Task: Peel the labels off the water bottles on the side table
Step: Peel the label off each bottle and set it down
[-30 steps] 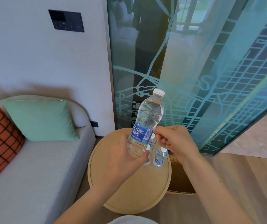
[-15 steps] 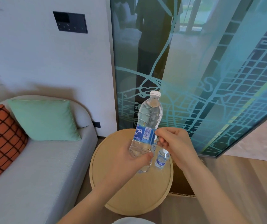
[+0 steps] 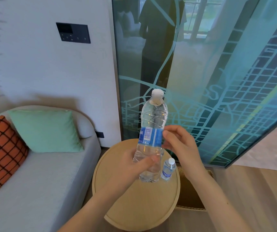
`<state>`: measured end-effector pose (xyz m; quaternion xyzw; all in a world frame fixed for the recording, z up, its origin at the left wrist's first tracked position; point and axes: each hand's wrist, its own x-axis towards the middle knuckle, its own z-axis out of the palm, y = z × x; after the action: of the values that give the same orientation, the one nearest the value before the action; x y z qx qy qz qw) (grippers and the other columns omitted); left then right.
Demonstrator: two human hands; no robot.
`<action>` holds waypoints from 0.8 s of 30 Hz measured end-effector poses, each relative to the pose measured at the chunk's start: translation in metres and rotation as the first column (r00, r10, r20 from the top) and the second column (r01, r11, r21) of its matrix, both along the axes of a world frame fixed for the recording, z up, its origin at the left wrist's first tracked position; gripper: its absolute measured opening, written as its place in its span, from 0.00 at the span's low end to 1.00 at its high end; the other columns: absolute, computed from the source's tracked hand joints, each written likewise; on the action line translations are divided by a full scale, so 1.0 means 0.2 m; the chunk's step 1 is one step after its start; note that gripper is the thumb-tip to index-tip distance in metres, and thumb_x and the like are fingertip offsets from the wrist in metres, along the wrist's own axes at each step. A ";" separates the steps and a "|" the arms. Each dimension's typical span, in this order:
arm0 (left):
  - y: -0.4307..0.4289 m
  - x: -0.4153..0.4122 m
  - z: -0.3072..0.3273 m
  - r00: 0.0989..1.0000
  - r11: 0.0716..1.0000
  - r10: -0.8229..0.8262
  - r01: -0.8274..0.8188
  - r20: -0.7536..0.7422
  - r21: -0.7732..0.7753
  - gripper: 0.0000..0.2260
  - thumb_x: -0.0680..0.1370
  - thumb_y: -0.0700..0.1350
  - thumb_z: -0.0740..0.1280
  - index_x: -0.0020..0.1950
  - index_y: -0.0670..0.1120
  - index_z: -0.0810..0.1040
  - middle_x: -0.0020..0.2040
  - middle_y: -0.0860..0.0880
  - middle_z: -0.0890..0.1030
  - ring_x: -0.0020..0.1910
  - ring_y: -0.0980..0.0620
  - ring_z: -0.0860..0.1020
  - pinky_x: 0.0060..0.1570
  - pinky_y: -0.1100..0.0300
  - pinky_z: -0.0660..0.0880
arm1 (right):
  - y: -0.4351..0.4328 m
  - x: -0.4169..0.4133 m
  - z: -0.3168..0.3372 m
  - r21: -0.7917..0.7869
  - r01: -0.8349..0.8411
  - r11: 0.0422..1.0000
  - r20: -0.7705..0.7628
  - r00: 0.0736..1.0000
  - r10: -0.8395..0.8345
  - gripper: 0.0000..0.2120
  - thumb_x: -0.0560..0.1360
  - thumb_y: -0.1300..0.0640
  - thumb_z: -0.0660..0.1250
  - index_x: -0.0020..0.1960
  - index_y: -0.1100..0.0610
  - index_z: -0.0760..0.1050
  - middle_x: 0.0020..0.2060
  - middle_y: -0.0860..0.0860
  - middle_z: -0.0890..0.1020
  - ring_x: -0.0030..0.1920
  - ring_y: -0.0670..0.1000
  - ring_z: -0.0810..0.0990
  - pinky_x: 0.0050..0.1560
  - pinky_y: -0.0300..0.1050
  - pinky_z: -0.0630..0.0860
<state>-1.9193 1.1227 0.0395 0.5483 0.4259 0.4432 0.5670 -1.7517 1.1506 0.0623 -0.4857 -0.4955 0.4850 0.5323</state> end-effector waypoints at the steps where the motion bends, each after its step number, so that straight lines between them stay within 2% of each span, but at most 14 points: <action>1: 0.00 0.00 0.00 1.000 1.000 -0.007 0.007 0.003 0.001 0.10 0.70 0.52 0.73 0.51 0.61 0.84 0.47 0.53 0.87 0.47 0.56 0.85 0.42 0.69 0.78 | 0.00 -0.01 -0.01 -0.030 -0.028 0.999 -0.035 0.999 0.027 0.12 0.75 0.55 0.69 0.56 0.59 0.79 0.47 0.54 0.86 0.47 0.50 0.85 0.45 0.39 0.81; 3: -0.01 0.01 -0.02 1.000 1.000 -0.008 0.008 0.002 -0.019 0.12 0.68 0.56 0.72 0.51 0.60 0.84 0.48 0.51 0.86 0.47 0.53 0.85 0.43 0.66 0.79 | 0.01 -0.02 -0.02 -0.102 -0.066 0.993 -0.126 0.991 0.053 0.21 0.71 0.46 0.69 0.59 0.57 0.78 0.51 0.53 0.86 0.52 0.51 0.85 0.48 0.41 0.81; 6: -0.01 0.00 -0.06 1.000 0.997 -0.011 0.012 0.012 -0.074 0.18 0.66 0.60 0.73 0.53 0.56 0.83 0.49 0.47 0.86 0.49 0.48 0.85 0.51 0.51 0.82 | 0.04 -0.03 0.01 -0.149 -0.162 0.975 -0.294 0.949 0.113 0.26 0.70 0.39 0.72 0.60 0.55 0.78 0.56 0.55 0.85 0.56 0.53 0.85 0.50 0.45 0.82; 7: -0.01 0.00 -0.06 1.000 0.996 -0.020 0.021 0.013 -0.083 0.18 0.66 0.60 0.73 0.54 0.56 0.83 0.50 0.47 0.86 0.50 0.47 0.85 0.54 0.47 0.81 | 0.06 -0.03 0.02 -0.144 -0.202 0.969 -0.336 0.931 0.144 0.31 0.67 0.36 0.74 0.62 0.55 0.77 0.56 0.55 0.85 0.56 0.54 0.85 0.48 0.45 0.82; 9: -0.01 0.01 -0.07 0.999 0.996 -0.033 0.034 0.008 -0.088 0.17 0.67 0.61 0.72 0.54 0.58 0.83 0.51 0.48 0.86 0.52 0.46 0.85 0.57 0.45 0.79 | 0.09 -0.02 0.05 -0.156 -0.259 0.953 -0.396 0.901 0.180 0.45 0.58 0.33 0.78 0.66 0.57 0.74 0.56 0.56 0.85 0.56 0.56 0.85 0.47 0.48 0.82; 11: -0.02 0.01 -0.07 0.999 0.995 -0.038 0.038 0.001 -0.093 0.17 0.67 0.61 0.72 0.54 0.58 0.83 0.52 0.48 0.86 0.53 0.46 0.84 0.59 0.44 0.78 | 0.11 -0.01 0.05 -0.160 -0.303 0.940 -0.402 0.889 0.218 0.49 0.55 0.32 0.79 0.68 0.58 0.73 0.58 0.58 0.84 0.58 0.59 0.83 0.50 0.53 0.83; 14: -0.02 0.01 -0.08 0.998 0.993 -0.058 0.059 0.011 -0.103 0.17 0.68 0.60 0.71 0.55 0.58 0.83 0.53 0.47 0.86 0.53 0.47 0.84 0.60 0.43 0.78 | 0.11 -0.01 0.05 -0.135 -0.311 0.941 -0.335 0.908 0.252 0.41 0.61 0.33 0.77 0.67 0.56 0.77 0.59 0.58 0.83 0.60 0.61 0.82 0.53 0.57 0.82; 18: -0.02 0.01 -0.08 0.993 0.987 -0.114 0.116 0.024 -0.114 0.18 0.70 0.60 0.71 0.57 0.56 0.83 0.56 0.45 0.85 0.55 0.45 0.83 0.61 0.42 0.77 | 0.10 -0.02 0.05 -0.157 -0.217 0.964 -0.325 0.933 0.157 0.26 0.66 0.40 0.75 0.58 0.55 0.83 0.53 0.56 0.86 0.54 0.58 0.85 0.43 0.50 0.83; 20: -0.01 0.00 -0.08 0.992 0.987 -0.130 0.128 -0.011 -0.100 0.22 0.70 0.62 0.71 0.60 0.53 0.82 0.57 0.45 0.85 0.57 0.45 0.83 0.61 0.42 0.77 | 0.10 -0.02 0.05 -0.138 -0.191 0.972 -0.323 0.936 0.139 0.23 0.68 0.42 0.74 0.57 0.56 0.84 0.53 0.57 0.86 0.53 0.57 0.86 0.42 0.50 0.83; 22: 0.01 -0.03 -0.07 0.991 0.993 -0.116 0.114 -0.062 -0.029 0.26 0.70 0.65 0.71 0.63 0.53 0.79 0.59 0.50 0.84 0.58 0.49 0.82 0.61 0.48 0.78 | 0.08 -0.01 0.07 -0.113 -0.153 0.982 -0.289 0.950 0.115 0.22 0.68 0.42 0.74 0.56 0.55 0.84 0.53 0.57 0.86 0.52 0.58 0.86 0.42 0.51 0.83; 24: 0.04 -0.06 -0.02 0.991 0.996 -0.017 0.029 -0.132 0.089 0.24 0.70 0.68 0.70 0.62 0.59 0.77 0.59 0.56 0.83 0.58 0.55 0.82 0.59 0.53 0.78 | 0.07 0.00 0.09 -0.108 -0.095 0.990 -0.242 0.968 0.067 0.19 0.67 0.43 0.75 0.52 0.54 0.85 0.51 0.57 0.86 0.50 0.59 0.86 0.43 0.54 0.84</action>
<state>-1.9315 1.1305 0.0352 0.6063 0.4352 0.4188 0.5174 -1.7515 1.1647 0.0802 -0.4342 -0.4180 0.5896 0.5377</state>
